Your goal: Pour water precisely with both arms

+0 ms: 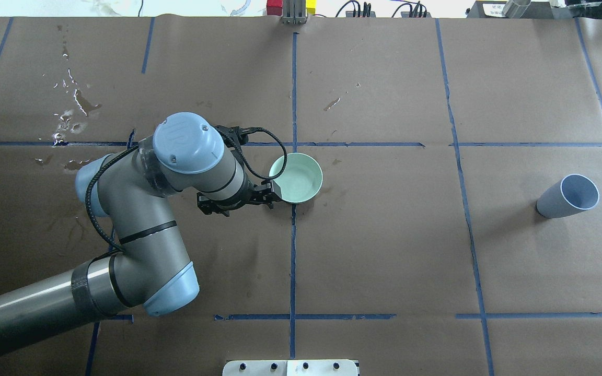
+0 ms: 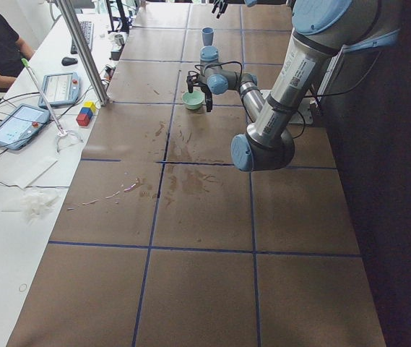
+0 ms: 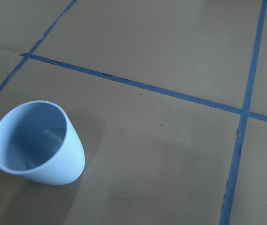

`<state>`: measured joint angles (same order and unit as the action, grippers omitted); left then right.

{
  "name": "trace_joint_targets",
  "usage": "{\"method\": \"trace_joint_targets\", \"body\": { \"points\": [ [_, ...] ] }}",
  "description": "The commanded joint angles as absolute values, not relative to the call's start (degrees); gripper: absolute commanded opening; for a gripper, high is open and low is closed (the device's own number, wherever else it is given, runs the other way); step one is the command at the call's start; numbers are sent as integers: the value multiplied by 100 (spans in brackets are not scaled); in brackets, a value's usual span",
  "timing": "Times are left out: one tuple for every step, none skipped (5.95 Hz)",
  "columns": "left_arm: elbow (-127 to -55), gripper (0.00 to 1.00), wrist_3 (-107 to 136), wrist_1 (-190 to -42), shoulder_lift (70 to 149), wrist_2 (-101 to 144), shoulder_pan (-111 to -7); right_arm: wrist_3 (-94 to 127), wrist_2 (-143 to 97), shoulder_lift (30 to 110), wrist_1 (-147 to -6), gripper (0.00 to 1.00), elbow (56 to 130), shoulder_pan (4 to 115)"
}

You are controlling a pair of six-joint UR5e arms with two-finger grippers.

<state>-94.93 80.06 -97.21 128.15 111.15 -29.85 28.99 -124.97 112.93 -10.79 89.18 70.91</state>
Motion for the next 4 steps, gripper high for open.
{"method": "trace_joint_targets", "body": {
  "points": [
    [-9124, 98, 8216, -9834, 13069, 11048, -3014, 2077, -13337, 10927, -2218, 100, 8895, 7757],
    [-8714, 94, 8601, -10374, 13139, 11004, -3023, 1683, -13707, 10803, -2650, 100, 8912, 8057],
    [-8258, 94, 9057, -10884, 13253, 10995, -3137, 1670, -13746, 10793, -2689, 100, 8930, 8112],
    [-8157, 90, 9088, -10942, 13341, 10995, -3164, 1670, -13807, 10784, -2689, 100, 8938, 8130]
  ]
}}
